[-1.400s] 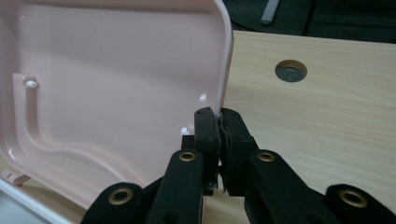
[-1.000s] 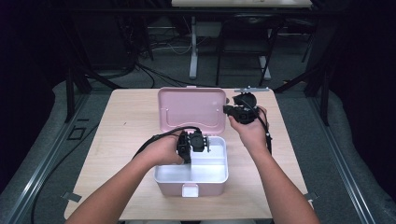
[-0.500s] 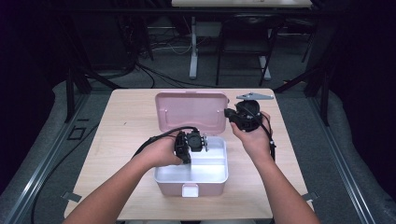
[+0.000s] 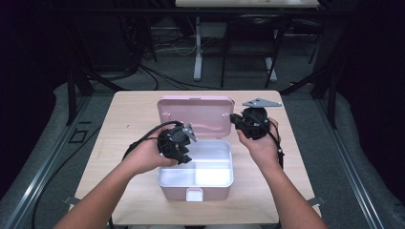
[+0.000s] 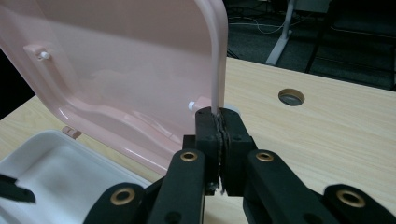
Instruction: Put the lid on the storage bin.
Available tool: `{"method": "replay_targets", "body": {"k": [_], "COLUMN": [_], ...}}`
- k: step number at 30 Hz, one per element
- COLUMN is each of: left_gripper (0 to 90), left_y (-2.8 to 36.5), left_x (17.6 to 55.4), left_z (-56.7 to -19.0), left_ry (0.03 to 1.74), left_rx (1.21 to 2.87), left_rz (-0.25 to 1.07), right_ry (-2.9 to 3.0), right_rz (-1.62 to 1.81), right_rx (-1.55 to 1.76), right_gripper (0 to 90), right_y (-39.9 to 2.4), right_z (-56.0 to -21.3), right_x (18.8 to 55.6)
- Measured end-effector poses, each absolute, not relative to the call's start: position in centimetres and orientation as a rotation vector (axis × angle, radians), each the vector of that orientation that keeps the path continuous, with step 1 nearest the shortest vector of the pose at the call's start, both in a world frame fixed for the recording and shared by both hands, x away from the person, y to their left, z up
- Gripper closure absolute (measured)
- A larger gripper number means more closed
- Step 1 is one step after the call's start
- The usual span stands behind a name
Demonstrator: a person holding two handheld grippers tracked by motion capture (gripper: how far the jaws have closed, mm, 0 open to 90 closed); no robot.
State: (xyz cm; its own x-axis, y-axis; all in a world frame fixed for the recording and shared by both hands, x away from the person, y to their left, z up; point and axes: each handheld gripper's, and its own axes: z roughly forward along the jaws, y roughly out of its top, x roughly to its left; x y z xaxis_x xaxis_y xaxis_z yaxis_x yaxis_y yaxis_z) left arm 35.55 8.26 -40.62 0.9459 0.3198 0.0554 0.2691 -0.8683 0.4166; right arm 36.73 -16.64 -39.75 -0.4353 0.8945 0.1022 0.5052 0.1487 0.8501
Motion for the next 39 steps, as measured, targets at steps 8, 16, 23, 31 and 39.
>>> {"method": "replay_targets", "body": {"k": [8, 16, 23, 31, 39], "left_gripper": [65.4, 66.6, 68.4, 68.8, 71.3], "left_y": [12.6, 15.2, 16.9, 17.4, 17.7], "left_x": [36.1, 36.3, 37.0, 37.4, 37.5], "left_z": [-39.4, -38.5, -37.6, -36.8, -36.0], "left_ry": [0.606, 0.734, 0.856, 0.939, 0.968], "left_rx": [2.518, 2.384, 2.223, 2.137, 2.068], "left_rz": [0.206, 0.321, 0.379, 0.431, 0.517], "right_ry": [2.008, 2.007, 2.009, 2.016, 2.011], "right_rz": [1.209, 1.207, 1.213, 1.223, 1.227], "right_rx": [1.324, 1.315, 1.311, 1.301, 1.307], "right_gripper": [87.6, 87.6, 87.4, 87.1, 87.0], "right_y": [-16.7, -16.6, -16.7, -16.8, -16.9], "right_z": [-39.7, -39.7, -39.7, -39.8, -39.8], "right_x": [36.4, 36.0, 35.9, 35.5, 35.4]}}
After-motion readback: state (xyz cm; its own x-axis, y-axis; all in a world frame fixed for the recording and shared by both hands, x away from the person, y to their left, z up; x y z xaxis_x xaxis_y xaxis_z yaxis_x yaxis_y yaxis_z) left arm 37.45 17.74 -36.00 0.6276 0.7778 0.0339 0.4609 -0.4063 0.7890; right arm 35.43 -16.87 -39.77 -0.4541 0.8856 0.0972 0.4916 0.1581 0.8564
